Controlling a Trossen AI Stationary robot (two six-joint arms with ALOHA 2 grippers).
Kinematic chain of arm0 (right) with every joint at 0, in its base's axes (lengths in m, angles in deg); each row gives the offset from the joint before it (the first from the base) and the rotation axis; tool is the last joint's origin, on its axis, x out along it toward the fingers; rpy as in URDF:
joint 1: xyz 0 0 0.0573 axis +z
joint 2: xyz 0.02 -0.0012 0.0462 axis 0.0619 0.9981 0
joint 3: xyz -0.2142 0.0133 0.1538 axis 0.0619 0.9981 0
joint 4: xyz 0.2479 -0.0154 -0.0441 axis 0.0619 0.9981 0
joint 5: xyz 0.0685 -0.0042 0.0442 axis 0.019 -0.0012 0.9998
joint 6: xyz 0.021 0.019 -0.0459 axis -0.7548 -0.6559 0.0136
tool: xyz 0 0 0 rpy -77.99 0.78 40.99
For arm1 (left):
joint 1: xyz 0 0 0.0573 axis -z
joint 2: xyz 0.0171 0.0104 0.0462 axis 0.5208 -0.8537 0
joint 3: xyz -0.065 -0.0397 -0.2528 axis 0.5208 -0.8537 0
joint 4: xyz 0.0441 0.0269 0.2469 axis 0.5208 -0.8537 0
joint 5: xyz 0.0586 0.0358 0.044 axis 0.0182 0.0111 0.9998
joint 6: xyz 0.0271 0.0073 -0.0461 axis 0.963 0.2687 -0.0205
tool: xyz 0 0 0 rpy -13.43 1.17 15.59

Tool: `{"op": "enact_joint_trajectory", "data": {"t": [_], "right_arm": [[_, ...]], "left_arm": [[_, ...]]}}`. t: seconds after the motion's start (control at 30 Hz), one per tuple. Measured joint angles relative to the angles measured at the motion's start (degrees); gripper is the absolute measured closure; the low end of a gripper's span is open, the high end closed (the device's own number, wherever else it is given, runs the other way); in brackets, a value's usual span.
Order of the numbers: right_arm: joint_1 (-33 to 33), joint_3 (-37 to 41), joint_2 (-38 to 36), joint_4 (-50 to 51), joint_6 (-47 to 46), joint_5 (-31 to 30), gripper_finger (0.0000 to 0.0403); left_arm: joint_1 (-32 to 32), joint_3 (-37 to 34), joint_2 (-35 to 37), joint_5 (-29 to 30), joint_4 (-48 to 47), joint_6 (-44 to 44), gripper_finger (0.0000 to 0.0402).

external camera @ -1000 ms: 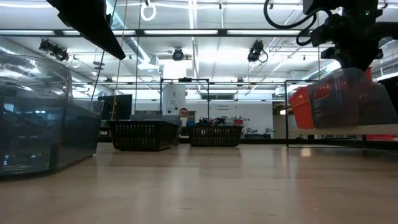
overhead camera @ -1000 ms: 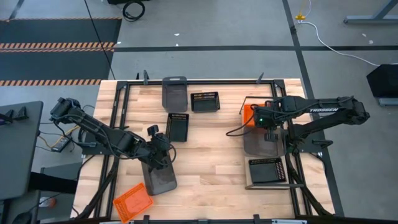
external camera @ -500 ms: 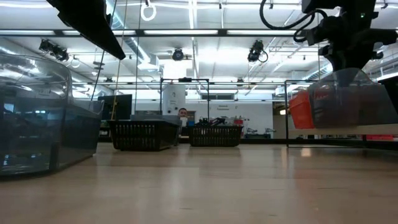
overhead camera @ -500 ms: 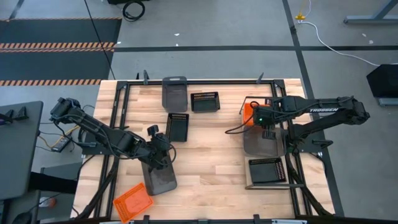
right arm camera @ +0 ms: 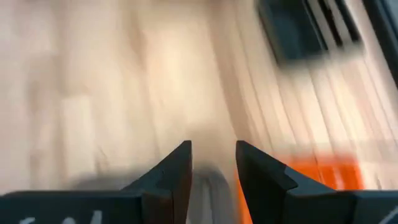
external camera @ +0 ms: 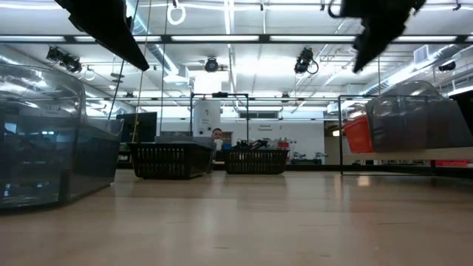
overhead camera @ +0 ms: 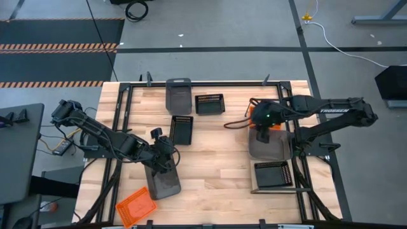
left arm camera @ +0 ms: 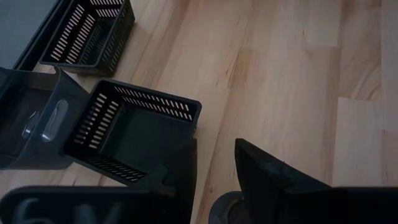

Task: Stack baskets on shelf by color
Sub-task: Stack bottom black bin on top of the black bin on the shelf

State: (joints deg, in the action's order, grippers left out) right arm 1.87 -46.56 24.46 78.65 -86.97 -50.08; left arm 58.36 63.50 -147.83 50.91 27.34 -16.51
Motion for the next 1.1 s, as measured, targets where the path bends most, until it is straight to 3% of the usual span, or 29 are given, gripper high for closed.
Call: {"op": "enact_joint_trajectory", "data": {"t": [0.33, 0.47, 0.7, 0.93, 1.1], "right_arm": [[3.2, 0.0, 11.1, -20.0, 11.1, 0.5, 0.0272], [2.6, 0.0, 17.4, -26.8, 12.2, -3.2, 0.0272], [1.2, 0.0, 27.4, -39.0, 22.6, -10.5, 0.0273], [-0.2, -1.4, 34.6, -42.1, 24.9, -13.8, 0.0273], [-0.2, -3.5, 38.5, -44.2, 24.9, -10.6, 0.0273]], "left_arm": [[-0.1, 0.0, 0.0, 1.7, -0.1, -0.8, 0.0285], [-0.2, 0.0, 0.0, 2.4, 0.0, -1.3, 0.0285], [-0.2, 0.0, 0.0, 2.4, -0.1, -1.3, 0.0285], [-0.2, 0.0, 0.0, 2.4, -0.7, -1.3, 0.0285], [-0.2, 0.0, 0.0, 2.4, -0.7, -1.3, 0.0285]]}}
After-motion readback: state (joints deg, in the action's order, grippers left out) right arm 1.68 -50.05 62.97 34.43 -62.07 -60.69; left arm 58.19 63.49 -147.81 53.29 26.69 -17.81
